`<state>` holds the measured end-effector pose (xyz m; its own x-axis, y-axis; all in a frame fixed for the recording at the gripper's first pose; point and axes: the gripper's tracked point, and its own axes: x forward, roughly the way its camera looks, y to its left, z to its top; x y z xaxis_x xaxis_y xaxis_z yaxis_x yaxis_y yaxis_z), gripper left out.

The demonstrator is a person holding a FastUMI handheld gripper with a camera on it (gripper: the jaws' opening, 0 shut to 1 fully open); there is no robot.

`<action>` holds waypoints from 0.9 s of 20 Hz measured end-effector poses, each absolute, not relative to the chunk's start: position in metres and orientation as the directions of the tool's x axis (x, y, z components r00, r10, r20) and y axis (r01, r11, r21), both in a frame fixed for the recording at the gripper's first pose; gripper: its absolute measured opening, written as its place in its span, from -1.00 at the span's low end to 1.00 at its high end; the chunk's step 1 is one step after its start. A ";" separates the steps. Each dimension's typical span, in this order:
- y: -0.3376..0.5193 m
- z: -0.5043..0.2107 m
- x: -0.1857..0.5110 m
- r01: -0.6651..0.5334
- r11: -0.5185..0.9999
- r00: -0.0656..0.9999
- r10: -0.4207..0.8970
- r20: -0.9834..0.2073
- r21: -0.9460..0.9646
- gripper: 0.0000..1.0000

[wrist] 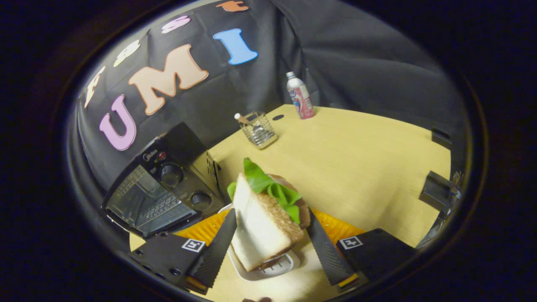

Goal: Open the toaster oven, put the food inside, and close the toaster oven door.

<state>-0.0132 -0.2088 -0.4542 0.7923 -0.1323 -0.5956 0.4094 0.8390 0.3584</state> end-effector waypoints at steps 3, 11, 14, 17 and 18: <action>-0.203 -0.451 -0.008 0.399 0.843 0.797 -0.126 -0.591 0.360 0.55; -0.190 -0.436 -0.006 0.392 0.820 0.816 -0.101 -0.570 0.416 -0.25; -0.192 -0.427 -0.007 0.400 0.827 0.815 -0.123 -0.566 0.396 -0.25; -0.196 -0.410 -0.011 0.416 0.821 0.824 -0.157 -0.545 0.393 -0.25; -0.197 -0.403 -0.011 0.423 0.814 0.829 -0.169 -0.533 0.398 -0.25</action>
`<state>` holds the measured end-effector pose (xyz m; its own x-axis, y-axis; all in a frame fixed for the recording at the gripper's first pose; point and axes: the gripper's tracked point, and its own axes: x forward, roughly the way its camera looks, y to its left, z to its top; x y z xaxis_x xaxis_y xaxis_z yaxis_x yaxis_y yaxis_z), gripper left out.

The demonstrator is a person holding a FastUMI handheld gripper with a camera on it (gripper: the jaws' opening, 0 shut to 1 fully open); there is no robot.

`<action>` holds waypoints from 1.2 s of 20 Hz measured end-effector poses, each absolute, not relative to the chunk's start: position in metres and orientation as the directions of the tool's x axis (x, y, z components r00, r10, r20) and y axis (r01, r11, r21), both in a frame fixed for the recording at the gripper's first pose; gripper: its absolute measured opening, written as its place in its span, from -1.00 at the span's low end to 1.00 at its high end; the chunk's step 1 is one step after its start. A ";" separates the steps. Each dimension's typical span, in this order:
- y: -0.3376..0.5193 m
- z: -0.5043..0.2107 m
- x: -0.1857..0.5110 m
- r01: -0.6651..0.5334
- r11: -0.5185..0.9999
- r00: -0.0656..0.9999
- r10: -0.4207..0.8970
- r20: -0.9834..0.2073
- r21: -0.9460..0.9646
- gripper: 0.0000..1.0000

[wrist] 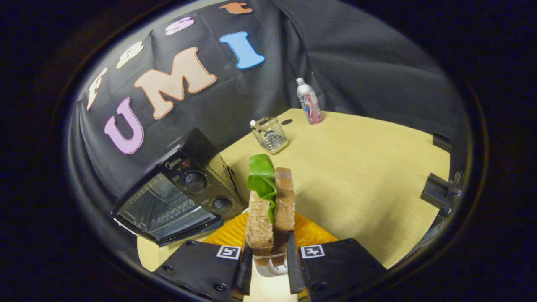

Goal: Open the toaster oven, put the food inside, and close the toaster oven door.

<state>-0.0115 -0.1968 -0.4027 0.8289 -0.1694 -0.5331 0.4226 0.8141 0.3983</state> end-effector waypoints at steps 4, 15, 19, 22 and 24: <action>-0.190 -0.363 -0.013 0.417 0.800 0.864 -0.200 -0.463 0.432 -0.26; -0.096 -0.279 -0.010 0.272 0.749 0.951 -0.113 -0.289 0.604 -0.26; -0.043 -0.276 -0.013 0.212 0.711 0.963 -0.034 -0.268 0.670 -0.26; -0.007 -0.279 -0.017 0.187 0.682 0.963 0.013 -0.268 0.707 -0.26; 0.011 -0.282 -0.019 0.178 0.659 0.962 0.039 -0.270 0.731 -0.26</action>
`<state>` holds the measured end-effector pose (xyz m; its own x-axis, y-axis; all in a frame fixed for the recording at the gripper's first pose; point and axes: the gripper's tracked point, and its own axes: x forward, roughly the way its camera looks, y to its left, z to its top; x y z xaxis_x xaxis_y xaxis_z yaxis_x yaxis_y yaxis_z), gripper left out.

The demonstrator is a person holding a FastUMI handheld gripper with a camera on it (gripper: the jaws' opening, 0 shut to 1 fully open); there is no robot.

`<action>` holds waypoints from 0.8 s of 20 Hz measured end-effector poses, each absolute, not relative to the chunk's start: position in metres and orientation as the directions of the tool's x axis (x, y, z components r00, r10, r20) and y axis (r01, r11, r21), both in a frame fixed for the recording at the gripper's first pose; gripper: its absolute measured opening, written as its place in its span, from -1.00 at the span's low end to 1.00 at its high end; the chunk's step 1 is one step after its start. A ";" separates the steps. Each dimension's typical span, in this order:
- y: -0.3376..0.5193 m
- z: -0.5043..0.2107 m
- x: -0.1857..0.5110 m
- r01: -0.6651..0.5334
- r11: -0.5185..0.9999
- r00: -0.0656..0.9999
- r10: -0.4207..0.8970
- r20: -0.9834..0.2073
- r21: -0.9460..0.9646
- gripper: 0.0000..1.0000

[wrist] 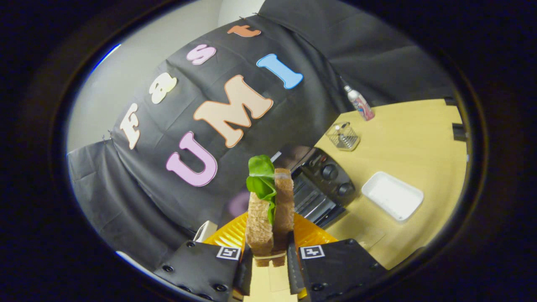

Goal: Open the toaster oven, put the food inside, and close the toaster oven door.

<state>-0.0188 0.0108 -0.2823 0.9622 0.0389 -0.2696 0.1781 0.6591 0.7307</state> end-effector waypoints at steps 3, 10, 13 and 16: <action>0.032 -0.293 -0.022 0.181 0.624 0.956 0.069 -0.285 0.760 -0.26; 0.058 -0.320 -0.011 0.203 0.587 0.938 0.112 -0.328 0.783 -0.26; 0.063 -0.332 -0.006 0.213 0.573 0.932 0.125 -0.341 0.792 -0.26; 0.066 -0.343 0.004 0.226 0.555 0.926 0.133 -0.353 0.801 -0.26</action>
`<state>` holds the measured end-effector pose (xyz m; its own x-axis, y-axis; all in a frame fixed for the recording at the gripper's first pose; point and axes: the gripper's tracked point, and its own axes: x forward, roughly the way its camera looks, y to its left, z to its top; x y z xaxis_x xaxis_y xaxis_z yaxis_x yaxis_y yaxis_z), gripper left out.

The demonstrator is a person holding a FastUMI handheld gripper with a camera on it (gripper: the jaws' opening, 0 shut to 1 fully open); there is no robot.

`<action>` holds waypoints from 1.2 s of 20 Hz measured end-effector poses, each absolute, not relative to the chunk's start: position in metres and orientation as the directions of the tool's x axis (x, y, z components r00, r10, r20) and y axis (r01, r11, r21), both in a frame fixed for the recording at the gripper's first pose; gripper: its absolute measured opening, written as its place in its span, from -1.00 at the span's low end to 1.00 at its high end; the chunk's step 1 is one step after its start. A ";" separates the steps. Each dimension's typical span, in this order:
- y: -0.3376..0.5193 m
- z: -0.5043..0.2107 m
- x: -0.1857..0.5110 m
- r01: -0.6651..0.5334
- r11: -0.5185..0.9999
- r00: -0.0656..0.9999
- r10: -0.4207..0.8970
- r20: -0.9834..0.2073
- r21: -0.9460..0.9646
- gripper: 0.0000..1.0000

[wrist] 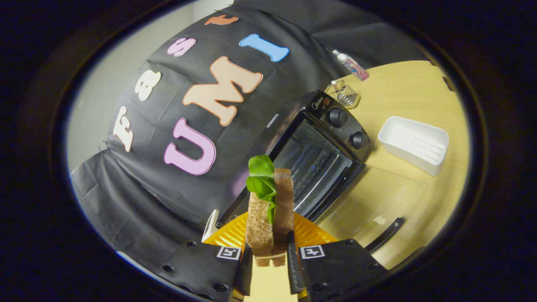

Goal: Open the toaster oven, put the food inside, and close the toaster oven door.

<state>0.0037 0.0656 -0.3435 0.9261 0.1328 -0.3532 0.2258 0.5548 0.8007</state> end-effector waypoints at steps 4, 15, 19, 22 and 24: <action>0.068 -0.354 0.022 0.250 0.479 0.926 0.134 -0.352 0.841 -0.26; 0.077 -0.385 0.074 0.325 0.371 0.906 0.143 -0.399 0.870 -0.26; 0.077 -0.400 0.087 0.357 0.329 0.896 0.144 -0.420 0.874 -0.26; 0.078 -0.408 0.100 0.371 0.300 0.891 0.153 -0.428 0.879 -0.27; 0.079 -0.413 0.104 0.377 0.283 0.887 0.162 -0.432 0.882 -0.27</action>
<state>0.1041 0.0790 -0.4126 0.8873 0.1623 -0.4317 0.3774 0.2827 0.8819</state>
